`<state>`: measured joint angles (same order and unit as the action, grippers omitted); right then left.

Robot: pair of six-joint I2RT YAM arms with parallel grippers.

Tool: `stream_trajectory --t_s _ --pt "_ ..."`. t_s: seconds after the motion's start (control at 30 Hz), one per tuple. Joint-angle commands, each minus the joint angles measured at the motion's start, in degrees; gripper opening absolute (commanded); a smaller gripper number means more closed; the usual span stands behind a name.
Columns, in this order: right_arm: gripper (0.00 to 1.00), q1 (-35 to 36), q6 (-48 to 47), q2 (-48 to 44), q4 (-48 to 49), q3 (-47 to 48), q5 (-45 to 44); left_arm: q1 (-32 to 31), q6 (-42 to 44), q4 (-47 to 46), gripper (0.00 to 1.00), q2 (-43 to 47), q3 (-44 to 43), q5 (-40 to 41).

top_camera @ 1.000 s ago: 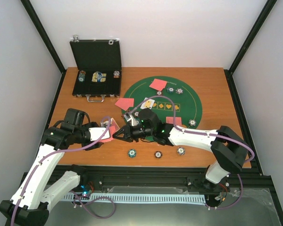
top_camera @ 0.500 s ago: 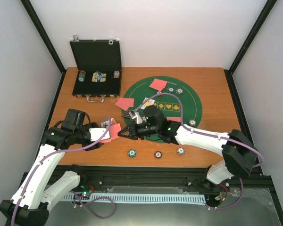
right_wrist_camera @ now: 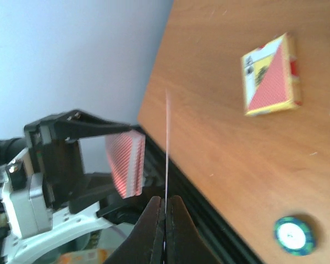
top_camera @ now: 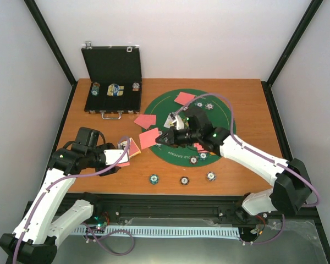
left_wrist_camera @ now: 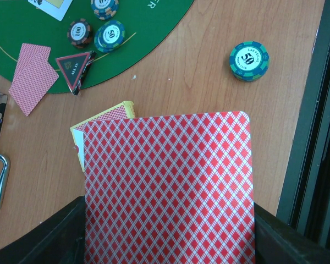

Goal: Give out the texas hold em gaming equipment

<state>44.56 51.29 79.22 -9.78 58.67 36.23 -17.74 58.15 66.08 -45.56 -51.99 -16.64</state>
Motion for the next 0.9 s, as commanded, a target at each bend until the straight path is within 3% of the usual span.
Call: stream_trajectory --t_s 0.0,0.1,0.2,0.47,0.67,0.87 --pt "0.03 -4.2 -14.7 1.5 -17.0 6.9 -4.1 -0.2 0.8 -0.3 0.37 0.5 -1.2 -0.2" --pt "0.03 -4.7 -25.0 6.1 -30.4 14.9 -16.2 -0.2 0.6 -0.3 0.37 0.4 -1.2 -0.3" --pt "0.03 -4.7 -31.7 11.2 -37.7 20.1 -31.8 -0.2 0.3 -0.5 0.37 0.3 -1.0 -0.2" --pt "0.03 -3.4 -43.0 21.0 -38.0 25.6 -67.8 -0.2 0.0 -0.1 0.37 0.8 -0.8 0.6" --pt "0.03 -2.1 -53.6 26.9 -30.3 27.7 -79.6 -0.2 -0.3 -0.2 0.37 1.0 -1.0 0.5" --pt "0.03 -0.5 -67.7 33.3 -22.2 26.8 -80.9 -0.2 -0.8 -0.5 0.37 0.8 -1.4 0.4"
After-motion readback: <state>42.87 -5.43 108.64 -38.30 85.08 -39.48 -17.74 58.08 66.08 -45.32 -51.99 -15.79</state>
